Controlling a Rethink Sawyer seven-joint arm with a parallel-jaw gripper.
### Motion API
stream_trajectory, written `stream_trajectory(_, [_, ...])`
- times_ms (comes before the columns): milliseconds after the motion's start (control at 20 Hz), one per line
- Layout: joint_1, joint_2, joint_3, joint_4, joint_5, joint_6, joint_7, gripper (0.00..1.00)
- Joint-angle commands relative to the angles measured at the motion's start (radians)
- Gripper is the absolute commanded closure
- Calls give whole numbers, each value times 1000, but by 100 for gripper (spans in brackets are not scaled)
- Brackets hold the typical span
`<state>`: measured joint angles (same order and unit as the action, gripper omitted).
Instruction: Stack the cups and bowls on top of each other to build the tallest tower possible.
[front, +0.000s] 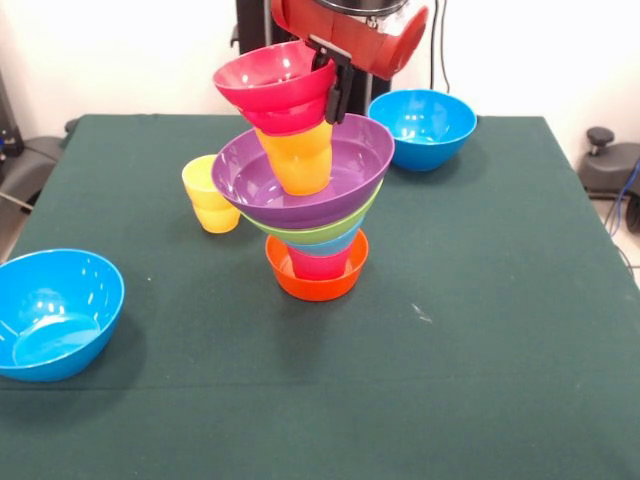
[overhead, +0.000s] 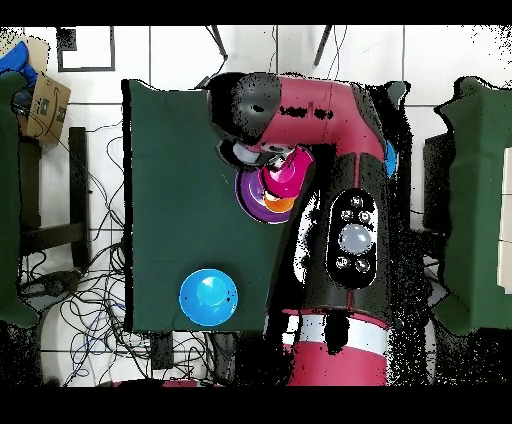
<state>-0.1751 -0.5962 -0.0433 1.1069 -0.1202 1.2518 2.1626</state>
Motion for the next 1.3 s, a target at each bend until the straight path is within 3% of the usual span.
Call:
stream_trajectory(50, [-2, 18, 86, 76, -60, 118, -191, 100])
stream_trajectory(500, [1, 7, 84, 89, -58, 142, -181, 100])
stream_trajectory(1300, [10, -61, 92, 226, -24, 87, -144, 100])
